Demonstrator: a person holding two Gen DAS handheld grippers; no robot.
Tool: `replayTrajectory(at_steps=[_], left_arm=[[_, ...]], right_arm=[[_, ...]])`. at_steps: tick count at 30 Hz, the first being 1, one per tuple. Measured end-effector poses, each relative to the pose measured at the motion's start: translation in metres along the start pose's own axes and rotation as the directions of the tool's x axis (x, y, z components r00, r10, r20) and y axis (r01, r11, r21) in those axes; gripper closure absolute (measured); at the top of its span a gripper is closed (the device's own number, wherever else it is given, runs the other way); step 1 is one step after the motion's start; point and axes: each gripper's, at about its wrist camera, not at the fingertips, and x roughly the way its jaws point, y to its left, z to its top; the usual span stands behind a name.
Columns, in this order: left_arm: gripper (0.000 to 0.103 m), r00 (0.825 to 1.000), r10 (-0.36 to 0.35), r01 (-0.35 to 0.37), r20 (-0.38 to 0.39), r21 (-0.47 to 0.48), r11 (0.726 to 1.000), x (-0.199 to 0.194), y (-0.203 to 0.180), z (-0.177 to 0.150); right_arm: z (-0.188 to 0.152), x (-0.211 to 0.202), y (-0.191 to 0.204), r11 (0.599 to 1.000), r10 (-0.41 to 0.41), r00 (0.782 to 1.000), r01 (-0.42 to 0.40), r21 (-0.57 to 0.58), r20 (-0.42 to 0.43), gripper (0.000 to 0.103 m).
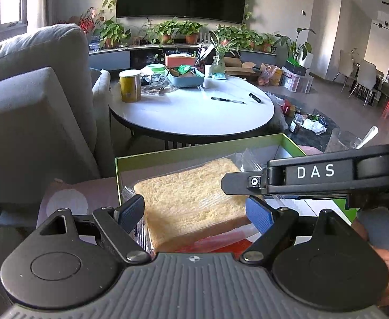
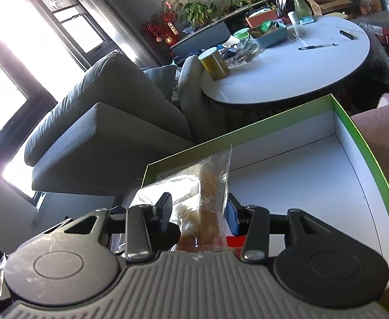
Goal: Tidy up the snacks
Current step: 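Lower the bread loaf into the green box and open the left tool, then move the left tool to the green puffed snack bag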
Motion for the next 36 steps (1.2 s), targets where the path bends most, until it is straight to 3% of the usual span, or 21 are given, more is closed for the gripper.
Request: replayTrajectory(at_steps=[3,7,22,36], left_arm=[[0.021,1.0,0.015,-0.015,0.013,-0.014,1.0,-0.002,0.004,-0.004],[0.021,1.0,0.016,-0.015,0.015,-0.047,0.999,-0.008,0.011,-0.014],[0.018,0.999,0.006,-0.003,0.052,-0.067,0.998,-0.05,0.002,-0.024],[0.017,0.998,-0.049,0.051,0.029,-0.044,0.998,-0.087,-0.031,-0.061]], right_arm=[[-0.002,0.003,-0.002,0.999,-0.024,1.0,0.025,-0.03,0.012,0.04],[-0.01,0.0,-0.003,0.988,-0.118,0.992,0.121,-0.095,0.037,0.04],[-0.017,-0.042,0.022,0.977,-0.082,0.993,0.098,-0.19,0.089,0.039],[-0.043,-0.091,0.012,0.971,-0.079,0.993,0.096,-0.221,0.082,0.037]])
